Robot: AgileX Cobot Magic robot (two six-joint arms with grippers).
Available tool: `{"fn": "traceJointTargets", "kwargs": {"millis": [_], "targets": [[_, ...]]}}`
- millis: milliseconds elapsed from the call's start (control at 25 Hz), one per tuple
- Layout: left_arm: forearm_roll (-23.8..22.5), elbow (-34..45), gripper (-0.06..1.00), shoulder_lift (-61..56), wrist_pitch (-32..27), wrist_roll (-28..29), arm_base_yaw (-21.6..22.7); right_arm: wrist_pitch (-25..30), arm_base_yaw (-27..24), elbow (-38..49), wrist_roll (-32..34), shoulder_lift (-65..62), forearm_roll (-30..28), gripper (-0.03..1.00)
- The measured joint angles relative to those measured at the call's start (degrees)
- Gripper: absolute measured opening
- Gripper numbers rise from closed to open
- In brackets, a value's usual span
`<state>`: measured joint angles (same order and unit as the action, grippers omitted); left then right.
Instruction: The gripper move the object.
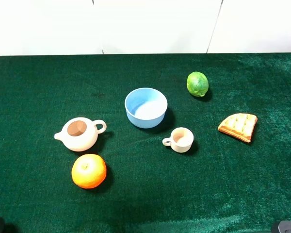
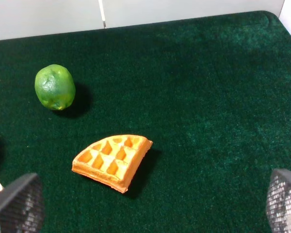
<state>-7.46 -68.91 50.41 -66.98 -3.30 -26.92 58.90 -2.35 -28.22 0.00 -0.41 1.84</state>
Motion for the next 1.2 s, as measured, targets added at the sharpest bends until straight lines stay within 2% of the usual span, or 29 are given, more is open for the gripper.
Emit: {"fn": "traceJointTargets", "kwargs": {"millis": [200, 560, 720, 880, 1000, 1200], "targets": [[-0.48, 6.05, 0.99, -9.42, 0.00, 2.48, 4.12, 0.00, 0.00, 0.00, 0.00, 0.00, 0.00, 0.69], [2.39, 18.86, 0.99, -24.06, 0.00, 2.13, 19.47, 0.00, 0.00, 0.00, 0.00, 0.00, 0.00, 0.69], [3.68, 25.06, 0.99, -31.24, 0.13, 1.21, 24.06, 0.00, 0.00, 0.00, 0.00, 0.00, 0.00, 0.69], [5.63, 31.49, 0.99, -38.64, 3.47, -1.04, 26.58, 0.00, 0.00, 0.00, 0.00, 0.00, 0.00, 0.69], [6.79, 35.47, 0.99, -42.75, 5.88, -1.43, 26.73, 0.00, 0.00, 0.00, 0.00, 0.00, 0.00, 0.69], [9.15, 39.77, 0.99, -46.62, 6.48, -1.55, 26.73, 0.00, 0.00, 0.00, 0.00, 0.00, 0.00, 0.69]]}}
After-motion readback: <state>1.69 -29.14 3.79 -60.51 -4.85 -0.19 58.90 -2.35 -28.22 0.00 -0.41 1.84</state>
